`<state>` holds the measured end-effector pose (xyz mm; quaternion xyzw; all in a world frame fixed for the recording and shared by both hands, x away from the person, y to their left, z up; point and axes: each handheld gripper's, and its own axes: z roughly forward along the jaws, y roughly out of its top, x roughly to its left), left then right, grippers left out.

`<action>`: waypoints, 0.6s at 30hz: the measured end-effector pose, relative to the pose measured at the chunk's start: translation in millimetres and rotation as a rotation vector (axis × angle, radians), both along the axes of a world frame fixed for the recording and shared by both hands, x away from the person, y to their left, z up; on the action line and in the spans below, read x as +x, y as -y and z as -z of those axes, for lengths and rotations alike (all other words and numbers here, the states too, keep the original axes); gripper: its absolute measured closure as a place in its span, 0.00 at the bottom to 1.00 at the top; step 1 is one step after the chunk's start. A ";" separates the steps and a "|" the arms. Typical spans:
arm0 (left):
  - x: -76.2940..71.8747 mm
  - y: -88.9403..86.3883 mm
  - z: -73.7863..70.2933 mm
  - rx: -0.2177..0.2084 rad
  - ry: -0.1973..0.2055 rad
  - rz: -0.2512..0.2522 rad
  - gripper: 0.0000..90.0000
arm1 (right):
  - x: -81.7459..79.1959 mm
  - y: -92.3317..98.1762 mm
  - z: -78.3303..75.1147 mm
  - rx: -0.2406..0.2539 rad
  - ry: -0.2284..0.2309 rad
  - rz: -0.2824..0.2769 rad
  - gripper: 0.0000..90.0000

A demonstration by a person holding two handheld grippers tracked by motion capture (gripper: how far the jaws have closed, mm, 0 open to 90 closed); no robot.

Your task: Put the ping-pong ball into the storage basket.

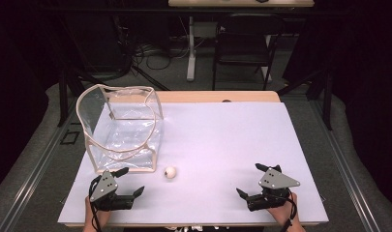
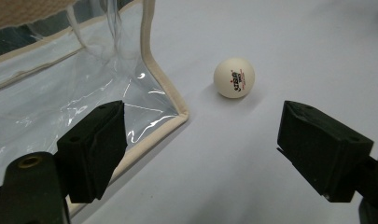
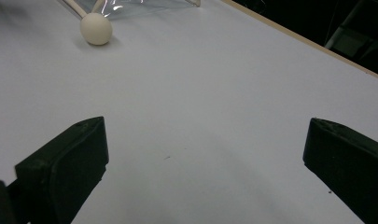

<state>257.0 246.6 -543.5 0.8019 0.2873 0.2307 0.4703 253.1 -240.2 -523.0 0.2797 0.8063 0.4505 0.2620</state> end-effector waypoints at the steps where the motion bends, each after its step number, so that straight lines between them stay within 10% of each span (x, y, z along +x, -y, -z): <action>1: 0.0 -0.1 0.0 0.001 0.000 0.000 0.18 | 0.1 -0.2 0.1 0.000 -0.003 0.000 0.00; 18: 0.8 0.3 1.2 0.009 -0.006 0.000 0.18 | 2.2 -5.2 0.1 -0.016 -0.030 -0.007 0.00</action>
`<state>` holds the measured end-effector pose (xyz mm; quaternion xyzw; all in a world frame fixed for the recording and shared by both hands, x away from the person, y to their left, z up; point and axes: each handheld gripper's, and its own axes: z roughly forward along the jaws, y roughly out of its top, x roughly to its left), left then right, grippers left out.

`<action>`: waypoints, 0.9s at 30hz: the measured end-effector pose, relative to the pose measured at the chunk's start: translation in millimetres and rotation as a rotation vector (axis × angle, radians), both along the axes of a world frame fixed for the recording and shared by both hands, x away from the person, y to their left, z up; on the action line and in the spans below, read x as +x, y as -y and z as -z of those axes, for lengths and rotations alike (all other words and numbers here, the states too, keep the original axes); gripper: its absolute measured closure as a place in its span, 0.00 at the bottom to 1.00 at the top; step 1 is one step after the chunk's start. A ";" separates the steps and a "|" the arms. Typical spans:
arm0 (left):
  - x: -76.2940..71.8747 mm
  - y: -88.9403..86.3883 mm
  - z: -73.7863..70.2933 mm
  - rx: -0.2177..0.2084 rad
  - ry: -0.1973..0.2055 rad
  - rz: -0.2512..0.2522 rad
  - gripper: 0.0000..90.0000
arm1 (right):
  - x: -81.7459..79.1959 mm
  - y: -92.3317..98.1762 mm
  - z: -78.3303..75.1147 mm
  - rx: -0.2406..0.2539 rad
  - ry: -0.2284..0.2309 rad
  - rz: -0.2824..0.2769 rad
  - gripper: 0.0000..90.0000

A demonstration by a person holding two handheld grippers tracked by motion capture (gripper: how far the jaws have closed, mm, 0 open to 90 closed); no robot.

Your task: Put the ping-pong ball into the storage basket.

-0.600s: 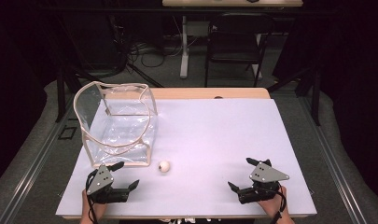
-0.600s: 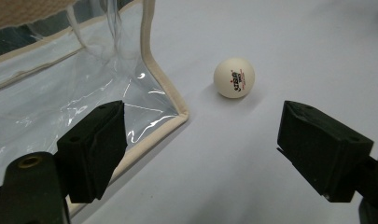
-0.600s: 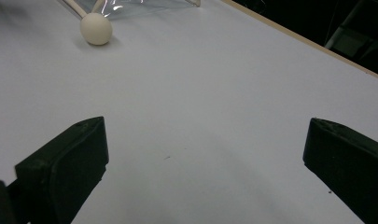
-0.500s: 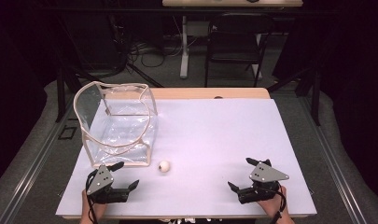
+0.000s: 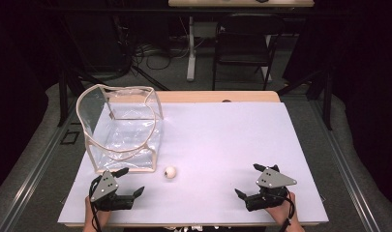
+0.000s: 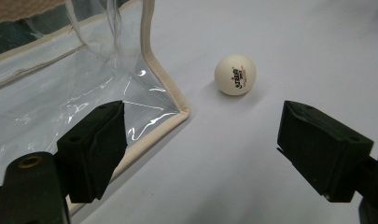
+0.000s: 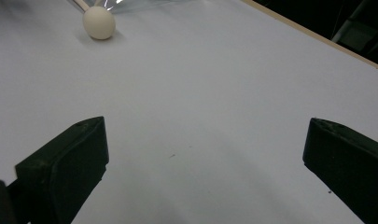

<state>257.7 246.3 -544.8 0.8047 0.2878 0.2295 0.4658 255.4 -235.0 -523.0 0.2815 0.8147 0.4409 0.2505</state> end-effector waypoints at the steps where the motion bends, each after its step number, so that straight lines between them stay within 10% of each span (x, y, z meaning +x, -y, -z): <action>1: 0.3 0.0 0.3 0.001 -0.002 0.000 0.18 | 0.5 -0.7 -0.4 -0.002 0.000 0.000 0.00; 27: 2.9 3.2 1.7 0.006 -0.008 0.008 0.18 | 17.9 -27.0 -9.6 -0.038 -0.037 -0.051 0.00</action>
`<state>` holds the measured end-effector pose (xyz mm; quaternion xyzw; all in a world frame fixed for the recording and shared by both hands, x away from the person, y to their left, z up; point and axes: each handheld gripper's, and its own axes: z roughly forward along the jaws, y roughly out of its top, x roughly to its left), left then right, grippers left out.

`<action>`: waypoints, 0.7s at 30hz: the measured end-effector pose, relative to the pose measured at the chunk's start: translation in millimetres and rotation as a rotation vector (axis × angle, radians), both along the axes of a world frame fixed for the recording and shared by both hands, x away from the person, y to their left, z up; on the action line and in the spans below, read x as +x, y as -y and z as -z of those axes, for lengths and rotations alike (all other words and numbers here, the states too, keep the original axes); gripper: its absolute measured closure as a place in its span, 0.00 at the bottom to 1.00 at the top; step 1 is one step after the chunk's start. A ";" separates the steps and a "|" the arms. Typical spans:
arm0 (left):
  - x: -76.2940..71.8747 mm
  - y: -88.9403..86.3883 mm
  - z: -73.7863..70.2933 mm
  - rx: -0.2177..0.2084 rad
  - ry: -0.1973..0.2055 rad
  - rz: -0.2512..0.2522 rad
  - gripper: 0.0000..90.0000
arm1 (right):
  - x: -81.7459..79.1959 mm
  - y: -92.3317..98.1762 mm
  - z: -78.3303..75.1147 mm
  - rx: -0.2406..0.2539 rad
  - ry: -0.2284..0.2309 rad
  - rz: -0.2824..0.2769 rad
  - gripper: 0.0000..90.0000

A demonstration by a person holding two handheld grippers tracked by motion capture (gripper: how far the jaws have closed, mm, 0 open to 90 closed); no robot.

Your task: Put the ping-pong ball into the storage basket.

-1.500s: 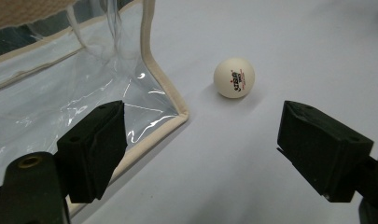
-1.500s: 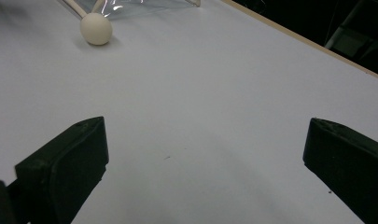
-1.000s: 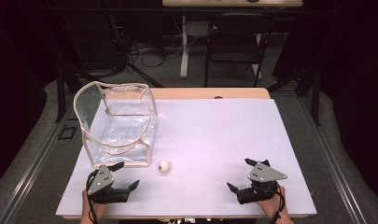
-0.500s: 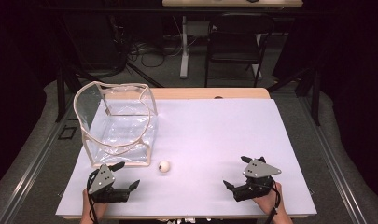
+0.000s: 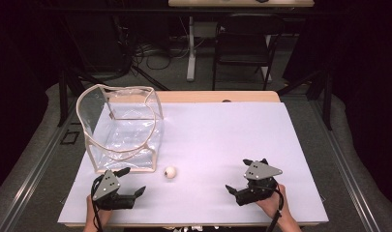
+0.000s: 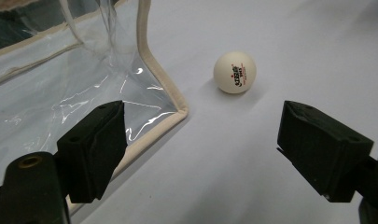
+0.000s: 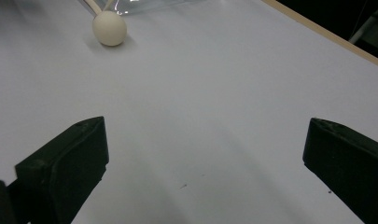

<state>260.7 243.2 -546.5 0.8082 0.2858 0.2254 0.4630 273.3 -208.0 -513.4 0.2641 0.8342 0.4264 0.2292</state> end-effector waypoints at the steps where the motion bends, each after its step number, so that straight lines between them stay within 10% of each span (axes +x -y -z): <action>1: 0.3 0.0 0.0 0.002 0.001 0.002 0.18 | 0.6 -1.1 0.0 0.000 -0.003 0.001 0.00; 21: 1.3 0.5 -0.1 0.001 0.005 0.004 0.18 | 14.8 -20.2 -2.7 -0.024 -0.018 -0.039 0.00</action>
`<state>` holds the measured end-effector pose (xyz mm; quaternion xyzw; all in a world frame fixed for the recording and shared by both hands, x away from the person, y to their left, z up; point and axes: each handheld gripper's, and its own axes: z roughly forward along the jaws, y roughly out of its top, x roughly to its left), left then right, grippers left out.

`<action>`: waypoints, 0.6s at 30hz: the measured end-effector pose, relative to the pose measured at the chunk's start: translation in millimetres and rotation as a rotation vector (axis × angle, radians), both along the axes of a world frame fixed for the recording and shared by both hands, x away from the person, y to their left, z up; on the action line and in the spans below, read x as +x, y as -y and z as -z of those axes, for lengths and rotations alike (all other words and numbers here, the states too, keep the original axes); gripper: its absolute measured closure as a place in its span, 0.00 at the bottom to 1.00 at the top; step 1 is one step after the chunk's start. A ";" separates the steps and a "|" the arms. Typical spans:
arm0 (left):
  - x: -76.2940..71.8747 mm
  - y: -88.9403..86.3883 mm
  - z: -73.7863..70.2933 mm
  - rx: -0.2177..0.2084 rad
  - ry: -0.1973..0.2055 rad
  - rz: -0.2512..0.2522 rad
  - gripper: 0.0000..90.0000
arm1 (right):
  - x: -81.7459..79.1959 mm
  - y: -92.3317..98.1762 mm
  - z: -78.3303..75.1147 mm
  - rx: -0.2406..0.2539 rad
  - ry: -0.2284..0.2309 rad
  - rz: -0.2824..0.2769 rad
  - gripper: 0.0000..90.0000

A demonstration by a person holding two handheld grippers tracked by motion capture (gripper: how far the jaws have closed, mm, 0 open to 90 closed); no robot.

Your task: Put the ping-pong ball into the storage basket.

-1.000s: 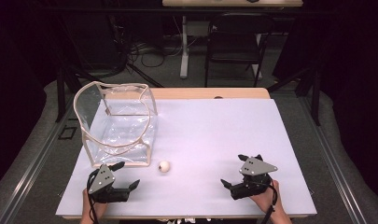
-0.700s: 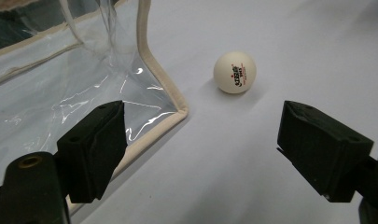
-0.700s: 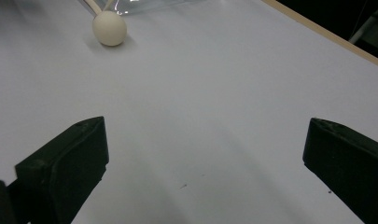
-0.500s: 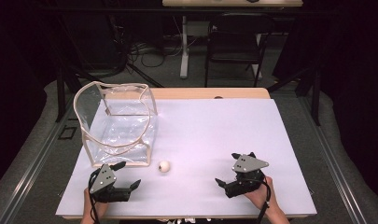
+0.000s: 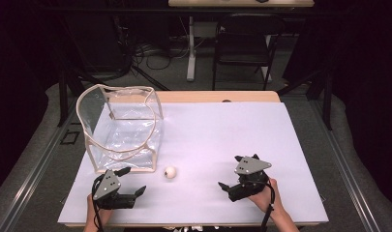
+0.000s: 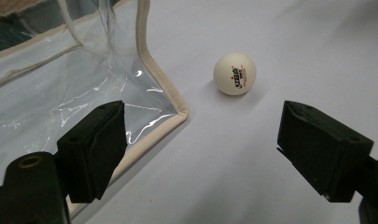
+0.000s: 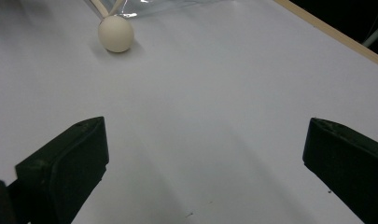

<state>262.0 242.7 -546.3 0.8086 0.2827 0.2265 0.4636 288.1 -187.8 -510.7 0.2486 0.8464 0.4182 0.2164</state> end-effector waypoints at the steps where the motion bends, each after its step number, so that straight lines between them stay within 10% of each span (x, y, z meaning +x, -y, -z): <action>1: -0.2 0.0 0.0 -0.002 0.000 -0.001 0.18 | 1.1 -2.0 0.5 -0.003 -0.005 -0.004 0.00; 18: -0.3 -0.3 0.0 -0.002 -0.003 0.002 0.18 | 8.3 -14.3 -2.9 -0.017 -0.006 -0.024 0.00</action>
